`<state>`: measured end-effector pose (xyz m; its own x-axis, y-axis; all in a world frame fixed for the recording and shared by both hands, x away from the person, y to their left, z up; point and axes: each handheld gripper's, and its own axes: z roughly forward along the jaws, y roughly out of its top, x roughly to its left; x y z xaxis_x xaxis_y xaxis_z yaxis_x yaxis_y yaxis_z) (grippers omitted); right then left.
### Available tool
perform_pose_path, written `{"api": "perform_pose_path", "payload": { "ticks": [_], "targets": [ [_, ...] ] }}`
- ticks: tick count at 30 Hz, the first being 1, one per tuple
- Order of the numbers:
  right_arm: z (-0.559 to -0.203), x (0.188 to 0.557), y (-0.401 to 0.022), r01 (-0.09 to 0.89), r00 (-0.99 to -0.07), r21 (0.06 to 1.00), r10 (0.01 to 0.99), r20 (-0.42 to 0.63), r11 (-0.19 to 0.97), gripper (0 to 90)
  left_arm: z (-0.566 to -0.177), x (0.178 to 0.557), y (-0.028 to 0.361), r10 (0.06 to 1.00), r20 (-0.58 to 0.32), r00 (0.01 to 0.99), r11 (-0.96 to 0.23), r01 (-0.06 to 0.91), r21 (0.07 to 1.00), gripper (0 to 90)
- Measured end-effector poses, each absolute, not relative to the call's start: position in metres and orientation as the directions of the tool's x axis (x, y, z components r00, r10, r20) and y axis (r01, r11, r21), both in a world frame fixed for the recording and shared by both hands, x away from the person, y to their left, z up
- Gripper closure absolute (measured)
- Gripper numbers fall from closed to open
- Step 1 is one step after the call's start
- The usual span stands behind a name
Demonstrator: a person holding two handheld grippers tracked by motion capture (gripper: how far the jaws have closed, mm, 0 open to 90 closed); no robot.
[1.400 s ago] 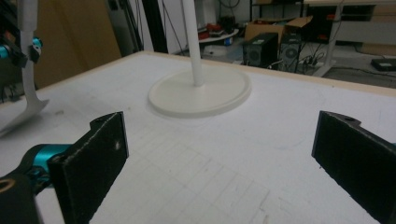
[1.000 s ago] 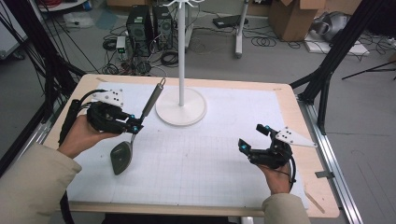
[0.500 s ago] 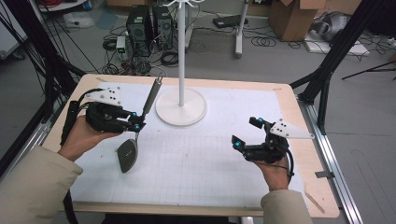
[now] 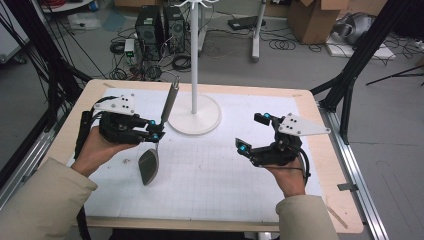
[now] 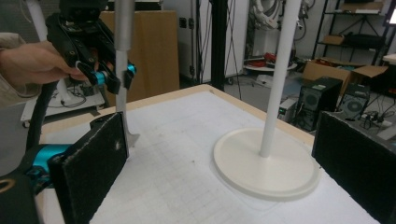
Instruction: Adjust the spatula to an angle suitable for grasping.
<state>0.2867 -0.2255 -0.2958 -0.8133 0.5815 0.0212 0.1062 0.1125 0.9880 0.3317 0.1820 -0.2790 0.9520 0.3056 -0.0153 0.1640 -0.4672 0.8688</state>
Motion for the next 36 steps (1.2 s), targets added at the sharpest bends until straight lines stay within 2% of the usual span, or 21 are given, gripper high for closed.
{"api": "perform_pose_path", "payload": {
  "ticks": [12,19,29,36],
  "targets": [
    [-0.27,0.287,-0.206,0.074,-0.819,0.992,0.573,0.004,0.099,2.9,-0.285,0.324,0.152,0.359,-0.005,0.933,-0.4,0.158,0.903,74.5],
    [-0.258,0.29,-0.193,0.073,-0.817,0.993,0.577,0.009,0.089,2.9,-0.288,0.323,0.141,0.4,-0.028,0.916,-0.344,0.178,0.922,74.5],
    [-0.24,0.296,-0.165,0.076,-0.804,0.996,0.593,0.03,0.052,3.1,-0.287,0.314,0.132,0.501,-0.048,0.864,-0.263,0.205,0.943,74.4],
    [-0.234,0.3,-0.148,0.081,-0.793,0.996,0.608,0.041,0.039,3.1,-0.286,0.307,0.121,0.565,-0.01,0.825,-0.251,0.184,0.95,74.4]
  ]
}}
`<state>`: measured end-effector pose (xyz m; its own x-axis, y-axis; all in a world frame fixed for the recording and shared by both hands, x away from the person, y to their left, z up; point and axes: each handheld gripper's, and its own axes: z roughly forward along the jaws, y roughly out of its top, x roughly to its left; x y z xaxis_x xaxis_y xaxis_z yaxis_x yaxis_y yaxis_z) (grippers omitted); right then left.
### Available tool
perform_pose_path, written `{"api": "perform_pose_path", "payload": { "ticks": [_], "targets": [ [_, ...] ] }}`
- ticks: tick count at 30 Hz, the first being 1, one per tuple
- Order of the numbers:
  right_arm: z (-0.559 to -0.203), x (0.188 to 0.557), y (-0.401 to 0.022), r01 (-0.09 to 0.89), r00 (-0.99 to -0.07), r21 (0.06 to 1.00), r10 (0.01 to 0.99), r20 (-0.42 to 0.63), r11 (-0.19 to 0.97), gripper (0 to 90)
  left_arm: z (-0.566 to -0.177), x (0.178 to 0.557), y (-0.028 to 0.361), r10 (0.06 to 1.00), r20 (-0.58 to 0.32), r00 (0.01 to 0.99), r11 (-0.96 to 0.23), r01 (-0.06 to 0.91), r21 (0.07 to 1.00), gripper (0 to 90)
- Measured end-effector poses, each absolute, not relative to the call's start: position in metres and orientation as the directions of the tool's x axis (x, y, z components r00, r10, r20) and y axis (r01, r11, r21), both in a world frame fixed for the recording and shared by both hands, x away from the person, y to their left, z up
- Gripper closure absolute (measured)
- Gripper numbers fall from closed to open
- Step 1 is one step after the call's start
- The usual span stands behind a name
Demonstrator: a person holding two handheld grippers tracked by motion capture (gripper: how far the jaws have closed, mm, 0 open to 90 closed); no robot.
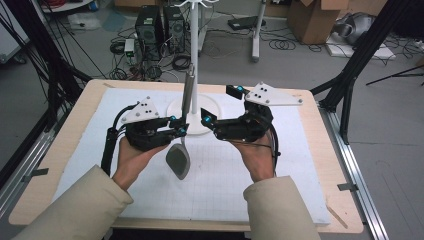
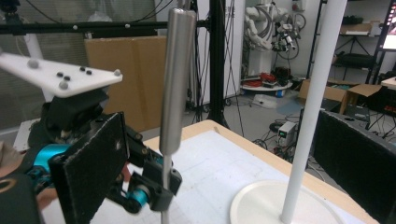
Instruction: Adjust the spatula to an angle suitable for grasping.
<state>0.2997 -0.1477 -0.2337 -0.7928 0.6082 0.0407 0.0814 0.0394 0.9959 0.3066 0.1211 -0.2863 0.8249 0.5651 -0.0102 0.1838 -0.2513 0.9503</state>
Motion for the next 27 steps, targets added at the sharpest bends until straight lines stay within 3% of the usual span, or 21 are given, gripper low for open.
{"api": "perform_pose_path", "payload": {
  "ticks": [17,19,22,27],
  "targets": [
    [-0.22,0.302,-0.125,0.082,-0.775,0.997,0.629,0.062,0.002,7.6,-0.293,0.297,0.101,0.662,0.004,0.749,-0.196,0.168,0.966,74.4],
    [-0.218,0.303,-0.124,0.074,-0.784,0.997,0.618,0.058,0.0,17.3,-0.294,0.296,0.099,0.663,0.005,0.749,-0.198,0.169,0.965,74.4],
    [-0.215,0.302,-0.123,0.078,-0.781,0.997,0.621,0.07,-0.015,18.7,-0.295,0.296,0.098,0.662,0.002,0.749,-0.193,0.169,0.967,74.4],
    [-0.213,0.302,-0.123,0.07,-0.784,0.997,0.617,0.066,-0.018,33.4,-0.296,0.294,0.097,0.674,0.01,0.739,-0.191,0.162,0.968,74.4]
  ]
}}
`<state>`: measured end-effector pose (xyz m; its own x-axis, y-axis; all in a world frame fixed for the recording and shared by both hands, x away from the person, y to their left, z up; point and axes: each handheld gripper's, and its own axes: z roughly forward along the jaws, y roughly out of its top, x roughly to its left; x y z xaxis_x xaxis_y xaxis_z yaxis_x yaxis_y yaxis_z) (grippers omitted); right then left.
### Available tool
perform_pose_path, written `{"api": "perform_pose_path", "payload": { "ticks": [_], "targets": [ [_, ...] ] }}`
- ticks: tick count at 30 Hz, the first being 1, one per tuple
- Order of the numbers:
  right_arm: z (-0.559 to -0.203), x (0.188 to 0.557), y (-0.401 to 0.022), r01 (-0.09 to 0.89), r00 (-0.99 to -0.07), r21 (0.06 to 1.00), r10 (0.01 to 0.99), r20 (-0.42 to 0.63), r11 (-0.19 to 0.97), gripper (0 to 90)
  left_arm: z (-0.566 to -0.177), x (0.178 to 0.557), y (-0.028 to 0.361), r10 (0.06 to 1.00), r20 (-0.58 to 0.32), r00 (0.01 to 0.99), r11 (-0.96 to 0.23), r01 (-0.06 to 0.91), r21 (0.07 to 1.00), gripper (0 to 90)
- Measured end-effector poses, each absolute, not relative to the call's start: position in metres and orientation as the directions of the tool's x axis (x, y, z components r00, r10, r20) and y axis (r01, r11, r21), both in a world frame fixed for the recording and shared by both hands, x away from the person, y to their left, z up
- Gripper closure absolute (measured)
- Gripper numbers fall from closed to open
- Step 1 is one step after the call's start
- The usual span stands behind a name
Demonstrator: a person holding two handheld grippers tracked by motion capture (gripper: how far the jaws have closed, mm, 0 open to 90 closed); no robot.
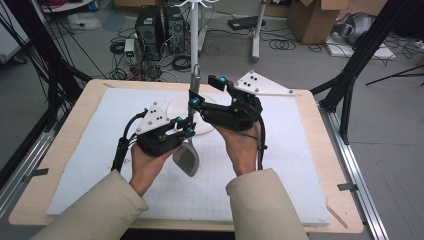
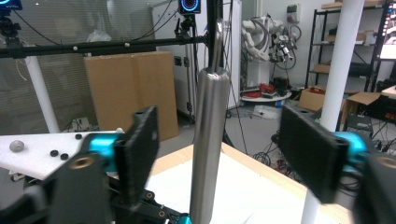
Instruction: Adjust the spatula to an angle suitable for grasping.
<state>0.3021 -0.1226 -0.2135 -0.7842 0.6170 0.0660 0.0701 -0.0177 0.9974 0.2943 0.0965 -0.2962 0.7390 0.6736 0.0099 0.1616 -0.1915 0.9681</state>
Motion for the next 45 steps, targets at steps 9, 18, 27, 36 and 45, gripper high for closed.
{"api": "perform_pose_path", "payload": {
  "ticks": [9,18,27,36,45],
  "targets": [
    [-0.213,0.302,-0.119,0.062,-0.789,0.998,0.612,0.063,-0.023,50.1,-0.298,0.292,0.095,0.676,0.015,0.737,-0.191,0.155,0.969,74.4],
    [-0.213,0.304,-0.117,0.05,-0.781,0.998,0.622,0.055,-0.025,62.2,-0.299,0.29,0.091,0.682,0.028,0.731,-0.189,0.139,0.972,74.4],
    [-0.213,0.302,-0.115,0.049,-0.783,0.998,0.62,0.055,-0.027,73.5,-0.299,0.29,0.089,0.681,0.027,0.732,-0.185,0.136,0.973,74.4],
    [-0.212,0.3,-0.112,0.063,-0.786,0.998,0.615,0.064,-0.023,75.5,-0.301,0.291,0.089,0.68,0.027,0.733,-0.186,0.136,0.973,74.3],
    [-0.211,0.3,-0.112,0.073,-0.793,0.997,0.605,0.073,-0.025,75.9,-0.299,0.294,0.093,0.653,0.014,0.757,-0.195,0.151,0.969,73.5]
  ]
}}
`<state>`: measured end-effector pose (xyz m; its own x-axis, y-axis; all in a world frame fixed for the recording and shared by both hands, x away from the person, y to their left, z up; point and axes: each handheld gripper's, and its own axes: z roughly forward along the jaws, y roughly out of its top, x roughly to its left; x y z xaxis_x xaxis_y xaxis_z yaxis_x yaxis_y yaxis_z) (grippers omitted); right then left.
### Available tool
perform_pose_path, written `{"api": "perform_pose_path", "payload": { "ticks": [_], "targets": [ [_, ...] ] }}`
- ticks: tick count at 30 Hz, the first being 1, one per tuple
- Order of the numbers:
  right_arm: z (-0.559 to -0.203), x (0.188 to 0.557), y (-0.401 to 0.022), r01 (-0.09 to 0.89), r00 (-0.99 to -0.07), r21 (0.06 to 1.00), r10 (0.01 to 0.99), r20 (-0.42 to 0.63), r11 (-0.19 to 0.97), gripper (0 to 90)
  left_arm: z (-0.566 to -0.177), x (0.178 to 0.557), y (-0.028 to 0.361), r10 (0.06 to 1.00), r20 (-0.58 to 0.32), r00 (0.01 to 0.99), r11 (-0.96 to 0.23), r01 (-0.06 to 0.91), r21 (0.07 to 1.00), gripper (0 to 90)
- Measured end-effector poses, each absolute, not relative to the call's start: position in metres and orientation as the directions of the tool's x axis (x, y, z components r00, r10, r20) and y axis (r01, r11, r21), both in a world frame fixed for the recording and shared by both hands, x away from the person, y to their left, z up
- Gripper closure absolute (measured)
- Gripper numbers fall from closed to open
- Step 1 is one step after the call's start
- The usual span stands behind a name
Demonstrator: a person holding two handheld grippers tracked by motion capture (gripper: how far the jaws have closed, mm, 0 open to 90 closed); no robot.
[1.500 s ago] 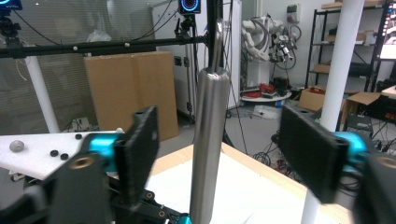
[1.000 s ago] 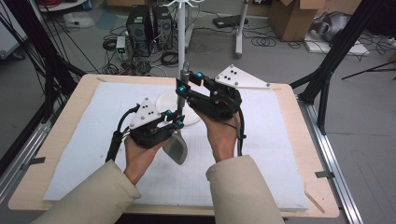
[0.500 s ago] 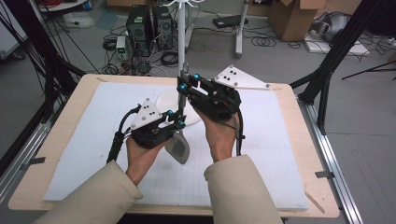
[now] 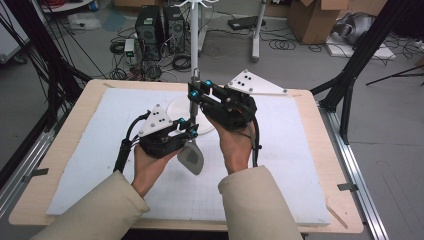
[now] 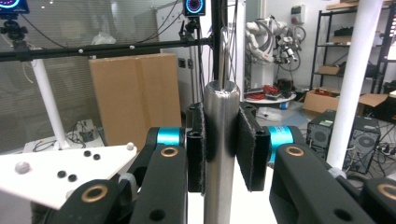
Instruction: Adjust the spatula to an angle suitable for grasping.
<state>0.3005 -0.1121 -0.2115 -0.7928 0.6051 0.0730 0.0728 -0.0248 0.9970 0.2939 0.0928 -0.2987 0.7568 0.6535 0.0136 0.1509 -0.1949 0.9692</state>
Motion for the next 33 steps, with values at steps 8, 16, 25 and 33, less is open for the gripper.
{"api": "perform_pose_path", "payload": {
  "ticks": [8,16,25,33],
  "targets": [
    [-0.212,0.302,-0.112,0.078,-0.804,0.997,0.592,0.065,-0.004,76.0,-0.293,0.299,0.103,0.63,0.004,0.777,-0.198,0.156,0.968,51.1],
    [-0.212,0.303,-0.115,0.087,-0.822,0.996,0.565,0.064,0.013,75.9,-0.285,0.307,0.117,0.582,-0.025,0.813,-0.209,0.179,0.961,10.7],
    [-0.212,0.306,-0.122,0.095,-0.869,0.995,0.489,0.08,0.007,75.9,-0.273,0.312,0.139,0.449,-0.062,0.891,-0.172,0.154,0.973,1.7],
    [-0.212,0.307,-0.126,0.09,-0.917,0.996,0.392,0.075,0.018,75.9,-0.261,0.311,0.147,0.325,-0.026,0.945,-0.233,0.106,0.967,1.8]
  ]
}}
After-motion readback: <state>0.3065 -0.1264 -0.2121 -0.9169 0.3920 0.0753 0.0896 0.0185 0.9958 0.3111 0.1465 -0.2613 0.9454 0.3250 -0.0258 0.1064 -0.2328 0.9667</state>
